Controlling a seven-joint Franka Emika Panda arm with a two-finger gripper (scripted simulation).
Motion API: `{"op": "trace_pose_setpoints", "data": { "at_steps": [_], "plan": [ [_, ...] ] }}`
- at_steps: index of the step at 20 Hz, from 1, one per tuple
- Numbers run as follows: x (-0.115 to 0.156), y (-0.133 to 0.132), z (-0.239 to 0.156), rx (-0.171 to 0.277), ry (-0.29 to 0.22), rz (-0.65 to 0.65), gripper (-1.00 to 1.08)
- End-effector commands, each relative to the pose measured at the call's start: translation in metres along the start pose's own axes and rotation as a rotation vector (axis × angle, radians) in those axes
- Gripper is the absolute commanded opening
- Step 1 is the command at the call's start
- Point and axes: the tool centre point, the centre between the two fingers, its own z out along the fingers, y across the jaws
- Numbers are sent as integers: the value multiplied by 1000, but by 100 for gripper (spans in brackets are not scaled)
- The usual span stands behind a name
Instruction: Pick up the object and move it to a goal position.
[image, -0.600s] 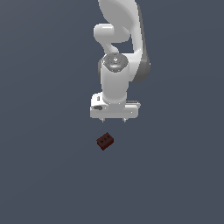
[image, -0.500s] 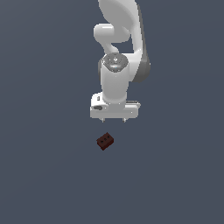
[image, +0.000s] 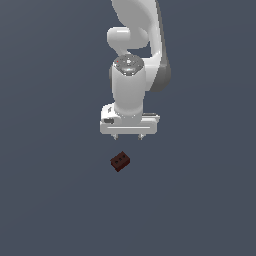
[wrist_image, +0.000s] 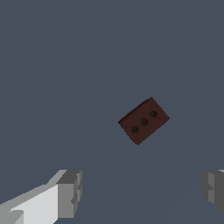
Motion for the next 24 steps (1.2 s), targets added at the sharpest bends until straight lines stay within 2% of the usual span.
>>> {"op": "trace_pose_setpoints", "data": {
  "at_steps": [1, 12, 24],
  "plan": [
    [0, 0, -1, 0, 2, -3, 100],
    [4, 3, 11, 3, -3, 96, 100],
    [17, 16, 47, 6, -15, 404, 100]
  ]
}}
